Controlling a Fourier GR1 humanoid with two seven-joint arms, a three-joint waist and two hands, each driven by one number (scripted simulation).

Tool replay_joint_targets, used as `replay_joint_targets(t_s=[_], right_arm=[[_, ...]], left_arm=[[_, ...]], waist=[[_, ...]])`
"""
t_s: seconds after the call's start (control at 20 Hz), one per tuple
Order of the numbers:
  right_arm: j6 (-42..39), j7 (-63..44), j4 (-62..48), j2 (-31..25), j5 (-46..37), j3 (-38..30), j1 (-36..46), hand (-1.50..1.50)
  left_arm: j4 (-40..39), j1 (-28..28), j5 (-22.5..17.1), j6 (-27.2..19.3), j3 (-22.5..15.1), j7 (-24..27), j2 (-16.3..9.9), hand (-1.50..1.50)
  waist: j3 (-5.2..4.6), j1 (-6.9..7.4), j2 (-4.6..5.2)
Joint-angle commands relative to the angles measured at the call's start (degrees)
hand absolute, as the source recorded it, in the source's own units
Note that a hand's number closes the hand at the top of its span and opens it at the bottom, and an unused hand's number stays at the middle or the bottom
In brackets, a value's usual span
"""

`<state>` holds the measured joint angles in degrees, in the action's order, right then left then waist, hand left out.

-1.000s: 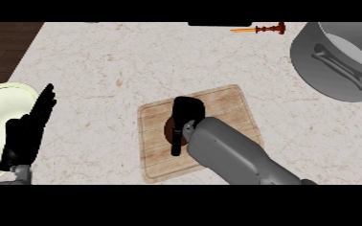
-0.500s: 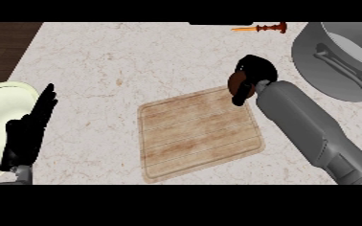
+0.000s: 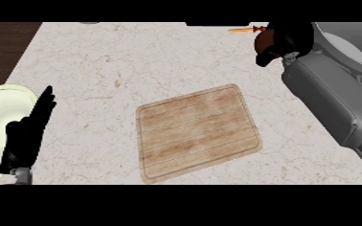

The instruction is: Pick the cupcake from the cutting board and place it in the pot

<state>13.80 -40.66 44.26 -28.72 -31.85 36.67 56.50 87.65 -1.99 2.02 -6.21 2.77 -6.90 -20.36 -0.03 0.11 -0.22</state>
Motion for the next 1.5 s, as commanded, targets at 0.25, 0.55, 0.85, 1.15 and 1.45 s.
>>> replay_joint_targets(t_s=[0.25, 0.55, 0.85, 1.15, 1.45], right_arm=[[9.7, -1.8, 4.8, -4.5, -2.5, -9.4, 0.8, 1.5], [11.8, 8.9, -1.4, -8.6, -0.6, -17.9, 1.8, 1.5], [12.3, 22.6, -12.3, -12.9, 2.4, -25.5, 3.7, 1.5], [11.7, 30.9, -23.7, -14.8, 1.6, -29.1, 7.6, 1.5], [13.4, 38.8, -31.2, -15.2, 2.6, -31.7, 6.0, 1.5]], left_arm=[[-2.4, 1.3, -0.1, 1.1, 2.0, 1.5, -0.3, 0.0], [3.4, -1.3, 0.5, 1.7, 0.8, -0.9, 0.6, 0.0], [2.5, -0.7, 0.8, 3.0, 1.2, -0.8, 0.3, 0.0], [-0.9, 1.3, 1.9, 2.7, 1.2, 2.2, 1.7, 0.0], [-1.6, 5.9, 0.4, 4.9, 2.6, -0.9, -0.4, 0.0]], waist=[[0.03, -0.15, 0.2], [0.07, 0.89, 0.44], [0.11, 1.76, 0.84], [0.1, 2.57, 1.29], [0.24, 3.55, 2.11]])
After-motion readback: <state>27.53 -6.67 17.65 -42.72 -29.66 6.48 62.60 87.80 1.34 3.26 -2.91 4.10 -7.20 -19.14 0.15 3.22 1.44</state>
